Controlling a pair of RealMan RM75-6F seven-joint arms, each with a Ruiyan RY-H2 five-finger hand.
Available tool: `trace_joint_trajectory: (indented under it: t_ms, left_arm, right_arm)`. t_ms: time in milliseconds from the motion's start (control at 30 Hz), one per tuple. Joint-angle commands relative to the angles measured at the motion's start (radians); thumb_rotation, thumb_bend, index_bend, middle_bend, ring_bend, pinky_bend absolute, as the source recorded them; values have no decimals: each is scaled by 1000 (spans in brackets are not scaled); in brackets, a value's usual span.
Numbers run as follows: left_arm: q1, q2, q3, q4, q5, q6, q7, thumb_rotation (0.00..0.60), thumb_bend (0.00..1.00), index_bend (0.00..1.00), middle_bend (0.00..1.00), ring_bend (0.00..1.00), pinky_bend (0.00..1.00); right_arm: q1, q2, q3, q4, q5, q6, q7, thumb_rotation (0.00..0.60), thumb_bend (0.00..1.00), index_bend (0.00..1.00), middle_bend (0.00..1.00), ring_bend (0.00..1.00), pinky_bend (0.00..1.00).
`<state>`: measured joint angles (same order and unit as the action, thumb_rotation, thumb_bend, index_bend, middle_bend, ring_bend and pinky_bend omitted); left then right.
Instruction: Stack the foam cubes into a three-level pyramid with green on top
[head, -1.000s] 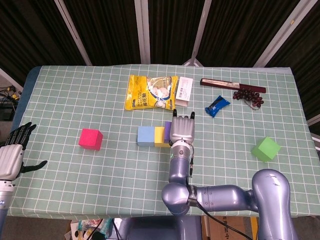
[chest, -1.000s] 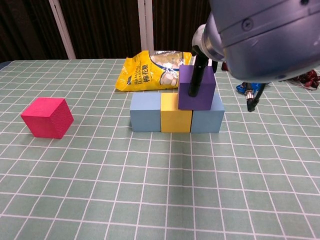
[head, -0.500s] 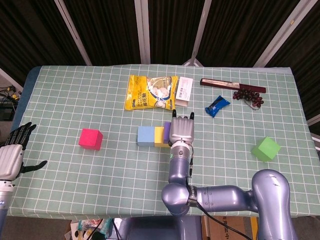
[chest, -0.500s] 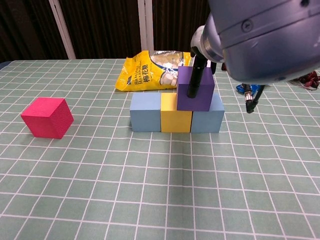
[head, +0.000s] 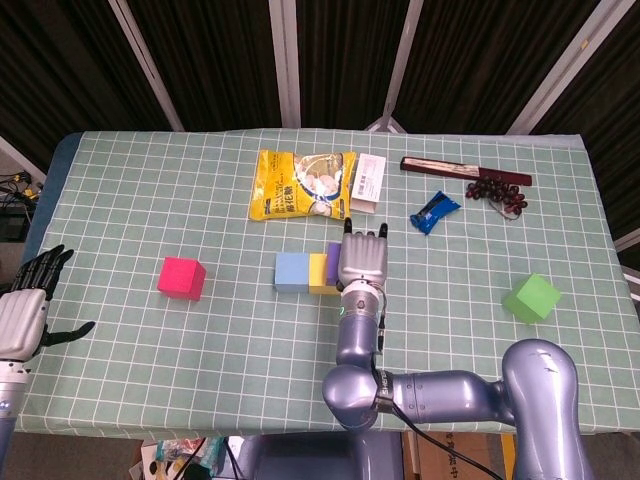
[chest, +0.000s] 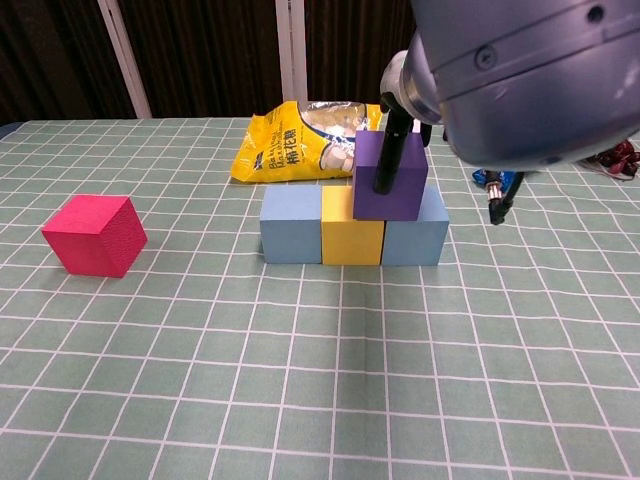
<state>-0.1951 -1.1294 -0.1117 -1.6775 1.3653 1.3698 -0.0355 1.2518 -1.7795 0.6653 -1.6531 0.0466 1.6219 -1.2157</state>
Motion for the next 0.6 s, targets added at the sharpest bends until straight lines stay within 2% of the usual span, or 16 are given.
trace_joint_trajectory:
  t_ms: [33,600]
  left_arm:
    - [0,0,0,-1,0,-1,0,600,25,0,0,0,0]
    - [1,2,2,-3,3,1,-1,600,26,0,0,0,0]
  right_arm:
    - [-1,1,2,-1,4,0,-3,600,223,45,488,265,1]
    - [-9,-3,0,4,0,-7,0,600,223,45,488,265,1]
